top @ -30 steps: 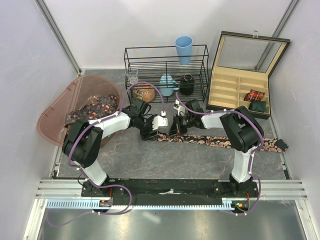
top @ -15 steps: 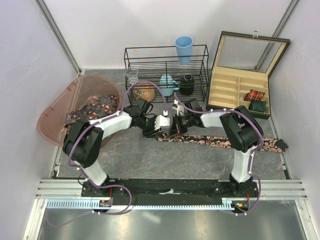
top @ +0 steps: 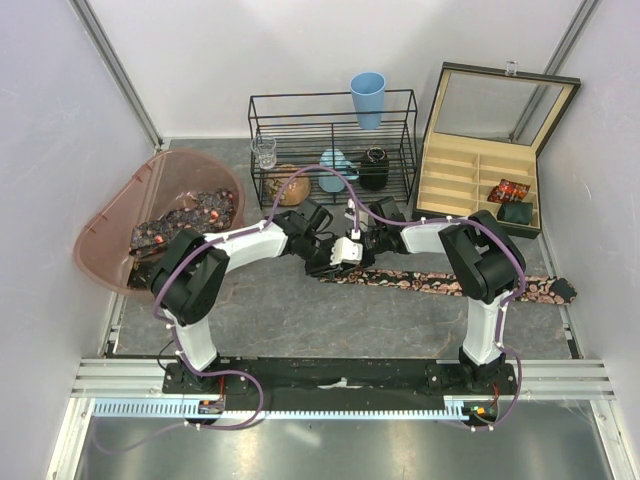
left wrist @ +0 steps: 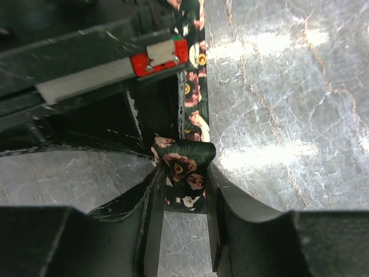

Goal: Roll the ties
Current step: Roll the tie at the center of the board.

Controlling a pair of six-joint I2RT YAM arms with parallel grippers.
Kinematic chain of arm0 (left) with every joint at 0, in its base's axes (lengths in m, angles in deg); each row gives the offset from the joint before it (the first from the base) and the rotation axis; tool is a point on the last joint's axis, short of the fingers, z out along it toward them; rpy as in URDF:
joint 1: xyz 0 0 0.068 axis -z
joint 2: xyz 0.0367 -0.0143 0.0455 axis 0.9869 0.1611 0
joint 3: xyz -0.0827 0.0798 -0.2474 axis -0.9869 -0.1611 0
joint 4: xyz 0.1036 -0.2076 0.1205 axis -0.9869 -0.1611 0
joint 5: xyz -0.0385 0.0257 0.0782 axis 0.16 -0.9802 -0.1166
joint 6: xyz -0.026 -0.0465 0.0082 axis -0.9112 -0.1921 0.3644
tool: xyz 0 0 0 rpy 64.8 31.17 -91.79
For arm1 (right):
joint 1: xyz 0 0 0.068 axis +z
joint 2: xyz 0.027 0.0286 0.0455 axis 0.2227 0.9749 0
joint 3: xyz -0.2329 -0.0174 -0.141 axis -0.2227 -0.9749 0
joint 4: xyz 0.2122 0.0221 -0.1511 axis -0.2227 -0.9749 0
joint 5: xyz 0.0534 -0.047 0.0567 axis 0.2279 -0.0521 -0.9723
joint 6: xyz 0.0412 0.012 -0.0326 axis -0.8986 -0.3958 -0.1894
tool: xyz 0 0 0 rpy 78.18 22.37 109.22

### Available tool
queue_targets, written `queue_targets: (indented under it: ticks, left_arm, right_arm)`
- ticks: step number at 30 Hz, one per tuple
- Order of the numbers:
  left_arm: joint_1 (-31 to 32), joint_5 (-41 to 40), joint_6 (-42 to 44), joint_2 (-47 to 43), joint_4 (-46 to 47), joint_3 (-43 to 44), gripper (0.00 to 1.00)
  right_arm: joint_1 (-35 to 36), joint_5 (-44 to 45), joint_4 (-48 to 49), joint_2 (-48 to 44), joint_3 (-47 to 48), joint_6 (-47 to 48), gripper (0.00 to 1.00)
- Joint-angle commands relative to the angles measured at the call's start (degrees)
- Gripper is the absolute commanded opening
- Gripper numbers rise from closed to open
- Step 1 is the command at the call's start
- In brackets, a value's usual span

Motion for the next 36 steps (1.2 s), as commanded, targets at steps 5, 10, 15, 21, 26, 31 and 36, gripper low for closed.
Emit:
queue_targets:
  ticks: [5, 10, 15, 21, 26, 31, 36]
  left_arm:
    - [1.23, -7.04, 1.49, 2.27, -0.29, 1.03, 0.36]
    - [1.31, -8.18, 1.5, 2.54, -1.34, 0.68, 0.32]
    - [1.31, -8.19, 0.88, 3.06, -1.52, 1.38, 0.31]
    - [1.31, -7.31, 0.27, 2.98, -2.05, 1.82, 0.31]
    - [1.4, -7.39, 0.18, 3.33, -2.57, 2.26, 0.31]
    - [1.49, -7.13, 0.27, 3.33, -2.93, 2.44, 0.31]
    - [1.49, -6.78, -0.26, 3.33, -3.28, 2.53, 0.31]
  right_arm:
    - [-1.04, 0.28, -1.55, -0.8, 0.25, 1.81, 0.19]
    - [-3.24, -2.0, -4.53, -3.17, 1.22, 1.63, 0.27]
    - [-5.53, -5.86, -4.45, -5.9, -0.88, 1.28, 0.35]
    - [-5.01, -7.54, 7.49, -5.55, -5.02, -9.43, 0.4]
    - [-3.43, -7.28, 13.12, -3.0, -5.28, -13.13, 0.4]
    - [-2.81, -6.49, 15.06, -1.51, -5.2, -14.1, 0.4]
    - [-2.37, -5.09, 11.74, -0.8, -4.94, -10.87, 0.27]
